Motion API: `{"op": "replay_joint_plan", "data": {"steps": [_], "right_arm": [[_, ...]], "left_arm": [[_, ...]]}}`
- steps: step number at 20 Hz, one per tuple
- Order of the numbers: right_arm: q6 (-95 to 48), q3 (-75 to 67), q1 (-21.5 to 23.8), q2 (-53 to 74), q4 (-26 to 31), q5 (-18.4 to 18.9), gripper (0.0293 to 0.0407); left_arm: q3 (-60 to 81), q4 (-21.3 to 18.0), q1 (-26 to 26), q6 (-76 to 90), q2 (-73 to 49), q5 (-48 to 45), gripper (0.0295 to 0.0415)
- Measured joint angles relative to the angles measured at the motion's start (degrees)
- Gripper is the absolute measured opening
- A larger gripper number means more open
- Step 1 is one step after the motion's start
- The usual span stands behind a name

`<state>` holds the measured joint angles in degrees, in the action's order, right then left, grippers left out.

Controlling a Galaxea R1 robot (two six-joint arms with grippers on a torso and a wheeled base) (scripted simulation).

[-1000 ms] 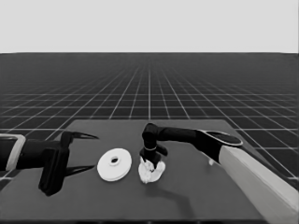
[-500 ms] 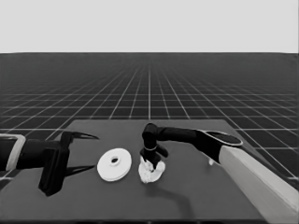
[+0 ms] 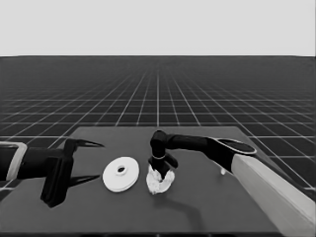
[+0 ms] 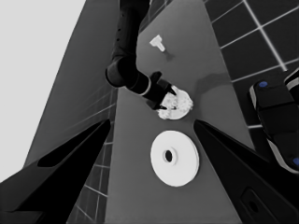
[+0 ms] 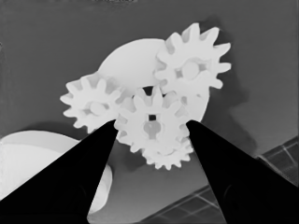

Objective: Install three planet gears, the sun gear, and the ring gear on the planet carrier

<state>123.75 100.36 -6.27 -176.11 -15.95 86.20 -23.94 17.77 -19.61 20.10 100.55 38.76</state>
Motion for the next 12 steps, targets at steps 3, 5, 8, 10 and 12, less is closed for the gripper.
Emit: {"op": "replay_joint_plan", "data": {"steps": [3,5,8,10,12], "right_arm": [[1.80,0.00,0.00,0.00,0.00,0.00,0.0310],[3.00,0.00,0.00,0.00,0.00,0.00,0.0309],[4.80,0.00,0.00,0.00,0.00,0.00,0.0309],[6.00,0.00,0.00,0.00,0.00,0.00,0.0309],[7.20,0.00,0.00,0.00,0.00,0.00,0.0310]], "left_arm": [[0.00,0.00,0.00,0.00,0.00,0.00,0.0385],[0.00,0.00,0.00,0.00,0.00,0.00,0.0385],[0.00,0.00,0.00,0.00,0.00,0.00,0.0385],[0.00,0.00,0.00,0.00,0.00,0.00,0.0385],[0.00,0.00,0.00,0.00,0.00,0.00,0.0385]]}}
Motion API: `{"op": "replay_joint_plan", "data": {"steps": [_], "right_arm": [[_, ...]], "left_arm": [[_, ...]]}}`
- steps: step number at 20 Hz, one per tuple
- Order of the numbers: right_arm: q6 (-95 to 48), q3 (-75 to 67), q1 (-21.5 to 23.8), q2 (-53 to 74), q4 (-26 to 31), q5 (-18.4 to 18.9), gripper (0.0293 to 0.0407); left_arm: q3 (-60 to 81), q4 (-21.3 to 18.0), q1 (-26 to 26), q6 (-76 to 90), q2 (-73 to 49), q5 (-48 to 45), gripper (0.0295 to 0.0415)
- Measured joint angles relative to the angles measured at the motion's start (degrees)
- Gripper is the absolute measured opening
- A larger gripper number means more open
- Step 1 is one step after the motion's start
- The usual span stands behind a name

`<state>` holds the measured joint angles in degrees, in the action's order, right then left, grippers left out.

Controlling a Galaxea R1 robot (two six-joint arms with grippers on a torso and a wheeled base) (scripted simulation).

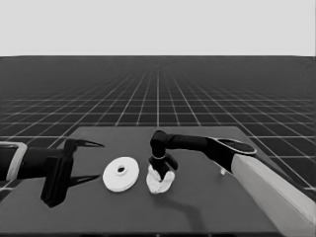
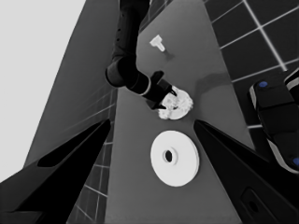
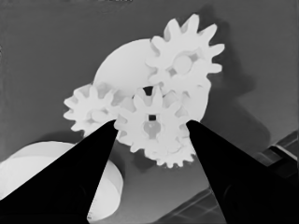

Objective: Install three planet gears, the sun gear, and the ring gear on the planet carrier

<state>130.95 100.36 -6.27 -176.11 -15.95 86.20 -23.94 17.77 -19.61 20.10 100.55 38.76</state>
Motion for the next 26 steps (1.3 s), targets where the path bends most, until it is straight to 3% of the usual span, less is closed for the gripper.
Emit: {"op": "replay_joint_plan", "data": {"steps": [8,10,11,12,18,19,21,26], "right_arm": [[4.80,0.00,0.00,0.00,0.00,0.00,0.0309],[5.37,0.00,0.01,0.00,-0.01,0.00,0.0369],[5.49,0.00,0.01,0.00,-0.01,0.00,0.0380],[5.56,0.00,0.01,0.00,-0.01,0.00,0.0383],[5.65,0.00,0.01,0.00,-0.01,-0.01,0.0385],[-16.86,-2.18,2.82,0.50,2.50,1.47,0.0393],[-39.48,-3.67,6.27,0.75,5.10,2.17,0.0388],[-50.91,-4.08,7.81,0.90,6.60,2.12,0.0385]], "left_arm": [[0.00,0.00,0.00,0.00,0.00,0.00,0.0385],[0.00,0.00,0.00,0.00,0.00,0.00,0.0385],[0.00,0.00,0.00,0.00,0.00,0.00,0.0385],[0.00,0.00,0.00,0.00,0.00,0.00,0.0385],[0.00,0.00,0.00,0.00,0.00,0.00,0.0385],[0.00,0.00,0.00,0.00,0.00,0.00,0.0385],[0.00,0.00,0.00,0.00,0.00,0.00,0.0385],[0.00,0.00,0.00,0.00,0.00,0.00,0.0385]]}}
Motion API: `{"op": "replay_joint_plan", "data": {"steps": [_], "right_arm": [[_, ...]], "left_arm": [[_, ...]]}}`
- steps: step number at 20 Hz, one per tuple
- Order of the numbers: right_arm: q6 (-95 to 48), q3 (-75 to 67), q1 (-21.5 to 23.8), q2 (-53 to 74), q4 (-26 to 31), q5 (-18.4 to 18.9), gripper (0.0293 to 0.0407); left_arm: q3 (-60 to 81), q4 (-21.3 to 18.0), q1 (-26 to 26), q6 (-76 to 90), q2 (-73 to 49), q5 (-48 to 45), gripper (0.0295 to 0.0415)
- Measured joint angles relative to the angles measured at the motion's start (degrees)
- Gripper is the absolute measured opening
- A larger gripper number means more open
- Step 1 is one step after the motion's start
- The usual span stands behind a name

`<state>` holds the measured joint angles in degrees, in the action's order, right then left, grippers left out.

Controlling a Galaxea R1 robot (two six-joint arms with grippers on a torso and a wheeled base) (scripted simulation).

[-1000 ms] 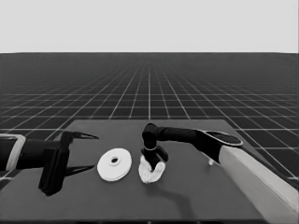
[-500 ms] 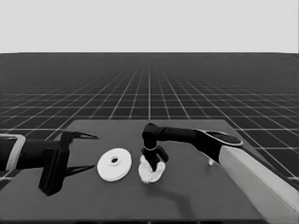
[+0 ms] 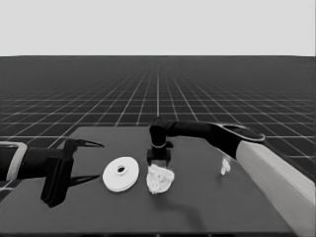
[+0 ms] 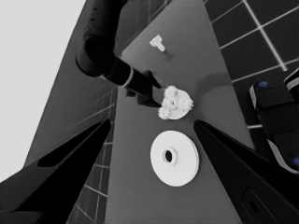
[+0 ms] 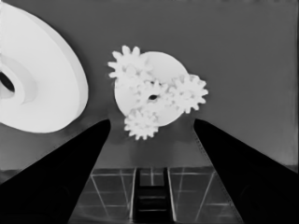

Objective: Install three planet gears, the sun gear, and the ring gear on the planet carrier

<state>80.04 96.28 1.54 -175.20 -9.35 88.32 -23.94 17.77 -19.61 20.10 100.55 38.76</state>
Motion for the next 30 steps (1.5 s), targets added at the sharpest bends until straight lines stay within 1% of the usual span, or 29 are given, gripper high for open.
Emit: {"op": "replay_joint_plan", "data": {"steps": [2,3,4,5,6,8,12,13,14,15,16,17,18,19,20,22,23,24,25,27,30], "right_arm": [[-0.58,-0.01,0.06,0.01,0.08,-0.02,0.0385],[-24.73,-26.05,-7.07,15.88,-12.39,-8.53,0.0405],[-40.05,-45.74,-13.82,39.94,-19.88,-13.52,0.0395],[-49.06,-57.30,-17.45,54.85,-24.30,-16.41,0.0389],[-54.36,-64.24,-19.41,63.22,-26.89,-18.15,0.0386],[-59.32,-70.74,-21.09,70.70,-29.32,-19.81,0.0385],[-61.63,-73.73,-21.78,74.00,-30.46,-20.60,0.0385],[-61.76,-73.89,-21.82,74.17,-30.53,-20.64,0.0385],[-61.83,-73.98,-21.83,74.27,-30.57,-20.67,0.0385],[-61.88,-74.04,-21.84,74.33,-30.59,-20.68,0.0385],[-61.90,-74.07,-21.85,74.36,-30.60,-20.69,0.0385],[-61.92,-74.09,-21.85,74.38,-30.61,-20.70,0.0385],[-61.93,-74.10,-21.86,74.39,-30.62,-20.70,0.0385],[-61.93,-74.11,-21.86,74.40,-30.62,-20.70,0.0385],[-61.94,-74.11,-21.86,74.40,-30.62,-20.70,0.0385],[-61.94,-74.11,-21.86,74.41,-30.62,-20.70,0.0385],[-61.94,-74.11,-21.86,74.41,-30.62,-20.70,0.0385],[-61.94,-74.11,-21.86,74.41,-30.62,-20.70,0.0385],[-61.94,-74.11,-21.86,74.41,-30.62,-20.70,0.0385],[-61.94,-74.12,-21.86,74.41,-30.62,-20.70,0.0385],[-61.94,-74.12,-21.86,74.41,-30.62,-20.70,0.0385]], "left_arm": [[0.00,0.00,0.00,0.00,0.00,0.00,0.0385],[0.00,0.00,0.00,0.00,0.00,0.00,0.0385],[0.00,0.00,0.00,0.00,0.00,0.00,0.0385],[0.00,0.00,0.00,0.00,0.00,0.00,0.0385],[0.00,0.00,0.00,0.00,0.00,0.00,0.0385],[0.00,0.00,0.00,0.00,0.00,0.00,0.0385],[0.00,0.00,0.00,0.00,0.00,0.00,0.0385],[-5.01,27.51,10.72,-27.83,13.43,24.26,0.0390],[-14.93,24.44,13.57,-56.47,28.44,48.44,0.0405],[-28.18,10.51,13.78,-73.27,36.51,52.95,0.0404],[-39.18,1.23,14.14,-79.80,40.38,51.20,0.0395],[-46.97,-4.32,14.56,-81.98,42.69,49.72,0.0390],[-52.22,-7.66,14.87,-82.57,44.23,48.94,0.0387],[-55.67,-9.66,15.08,-82.61,45.26,48.57,0.0385],[-57.89,-10.86,15.21,-82.49,45.94,48.40,0.0385],[-60.19,-11.98,15.34,-82.21,46.65,48.29,0.0385],[-62.21,-8.07,19.62,-81.43,47.37,46.05,0.0385],[-64.12,-5.91,22.76,-80.68,48.09,44.56,0.0385],[-65.59,-4.74,24.45,-80.07,48.65,43.60,0.0385],[-67.16,-3.75,25.87,-79.42,49.25,42.65,0.0385],[-67.85,-3.34,26.39,-79.13,49.52,42.23,0.0385]]}}
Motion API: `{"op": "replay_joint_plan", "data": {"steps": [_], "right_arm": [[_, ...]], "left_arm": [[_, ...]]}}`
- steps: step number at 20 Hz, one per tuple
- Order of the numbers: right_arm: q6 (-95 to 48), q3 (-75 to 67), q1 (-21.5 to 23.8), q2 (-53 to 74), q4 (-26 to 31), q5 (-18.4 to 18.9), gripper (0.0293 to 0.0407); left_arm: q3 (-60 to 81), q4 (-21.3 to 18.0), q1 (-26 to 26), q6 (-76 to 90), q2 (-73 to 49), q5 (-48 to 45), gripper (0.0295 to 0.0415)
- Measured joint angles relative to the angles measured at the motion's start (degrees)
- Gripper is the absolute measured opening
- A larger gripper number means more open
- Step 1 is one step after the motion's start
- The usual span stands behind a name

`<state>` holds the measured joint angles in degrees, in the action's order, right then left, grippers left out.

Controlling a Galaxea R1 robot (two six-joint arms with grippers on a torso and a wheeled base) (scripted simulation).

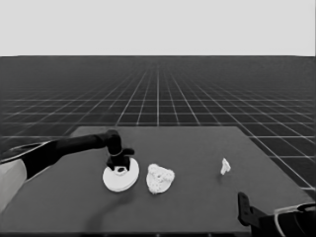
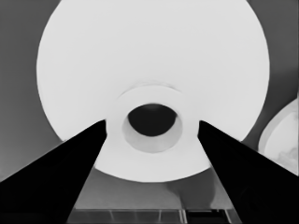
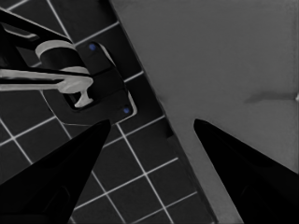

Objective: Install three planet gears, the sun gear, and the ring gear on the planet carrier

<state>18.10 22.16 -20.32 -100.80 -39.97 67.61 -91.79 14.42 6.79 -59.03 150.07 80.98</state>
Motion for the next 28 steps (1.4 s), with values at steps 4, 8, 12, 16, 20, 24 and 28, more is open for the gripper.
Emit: {"op": "replay_joint_plan", "data": {"steps": [4,8,12,16,20,24,28], "right_arm": [[0.00,0.00,0.00,0.00,0.00,0.00,0.0385],[0.00,0.00,0.00,0.00,0.00,0.00,0.0385],[0.00,0.00,0.00,0.00,0.00,0.00,0.0385],[0.00,0.00,0.00,0.00,0.00,0.00,0.0385],[0.00,0.00,0.00,0.00,0.00,0.00,0.0385],[0.00,0.00,0.00,0.00,0.00,0.00,0.0385],[0.00,0.00,0.00,0.00,0.00,0.00,0.0385]], "left_arm": [[-0.15,0.09,0.09,0.06,0.05,-0.09,0.0348],[-0.16,0.09,0.09,0.07,0.05,-0.09,0.0348],[-0.16,0.09,0.09,0.07,0.05,-0.09,0.0348],[6.19,-7.95,-9.57,-2.78,-2.42,5.41,0.0348],[6.25,-9.07,-10.78,-2.78,-2.44,5.95,0.0348],[5.01,-6.95,-9.30,-18.29,12.84,7.10,0.0348],[-3.83,-6.19,-8.46,-19.86,24.84,7.30,0.0348]]}}
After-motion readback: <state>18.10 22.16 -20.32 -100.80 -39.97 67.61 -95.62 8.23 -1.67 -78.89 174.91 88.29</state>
